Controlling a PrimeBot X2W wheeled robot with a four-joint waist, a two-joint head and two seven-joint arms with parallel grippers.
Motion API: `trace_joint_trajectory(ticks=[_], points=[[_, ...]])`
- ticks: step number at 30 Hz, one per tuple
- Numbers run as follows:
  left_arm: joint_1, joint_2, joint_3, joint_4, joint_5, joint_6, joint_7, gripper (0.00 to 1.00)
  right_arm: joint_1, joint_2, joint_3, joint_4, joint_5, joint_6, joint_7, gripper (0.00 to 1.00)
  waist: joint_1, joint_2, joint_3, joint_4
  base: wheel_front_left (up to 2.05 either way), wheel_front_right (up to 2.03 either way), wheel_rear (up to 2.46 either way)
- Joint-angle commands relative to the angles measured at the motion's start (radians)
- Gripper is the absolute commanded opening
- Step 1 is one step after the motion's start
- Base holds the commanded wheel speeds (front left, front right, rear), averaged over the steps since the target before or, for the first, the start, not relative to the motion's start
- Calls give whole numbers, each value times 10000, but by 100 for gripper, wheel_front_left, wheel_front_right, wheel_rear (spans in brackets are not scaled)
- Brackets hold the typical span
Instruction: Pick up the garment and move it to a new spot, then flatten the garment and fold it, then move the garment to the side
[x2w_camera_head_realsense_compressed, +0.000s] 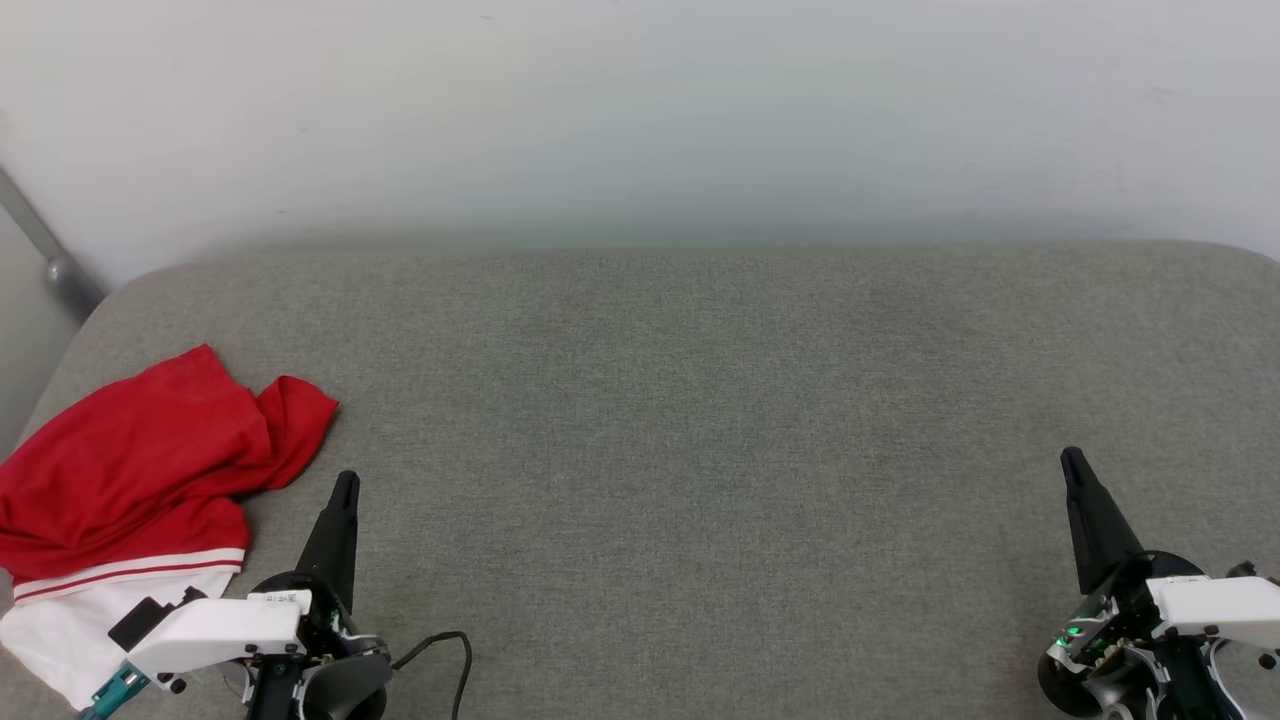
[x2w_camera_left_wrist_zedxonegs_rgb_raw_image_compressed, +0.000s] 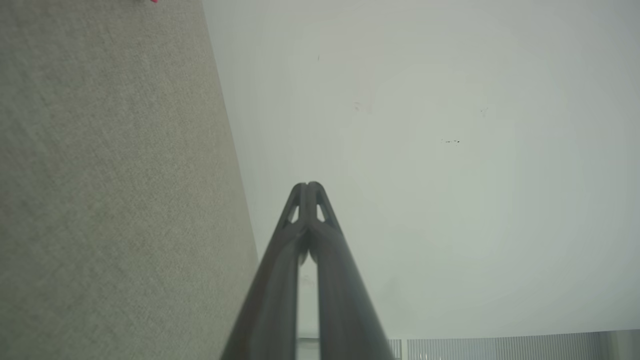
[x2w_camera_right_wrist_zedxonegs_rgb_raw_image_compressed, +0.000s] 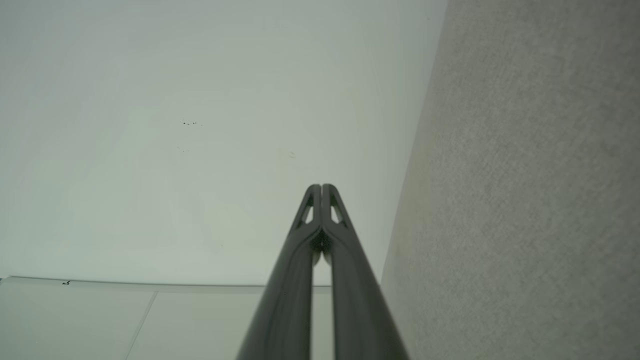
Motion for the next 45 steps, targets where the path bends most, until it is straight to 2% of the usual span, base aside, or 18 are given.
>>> trace_joint_trajectory(ticks=[1,45], points=[[-58,-8,3,-2,-21,-32,-4,0,-126,28,4,10,-48,0,3,0,0,0,0,0,0,0,0],[-58,-8,2,-2,-21,-32,-5,0,-126,28,5,10,-47,0,1,0,0,0,0,0,0,0,0]])
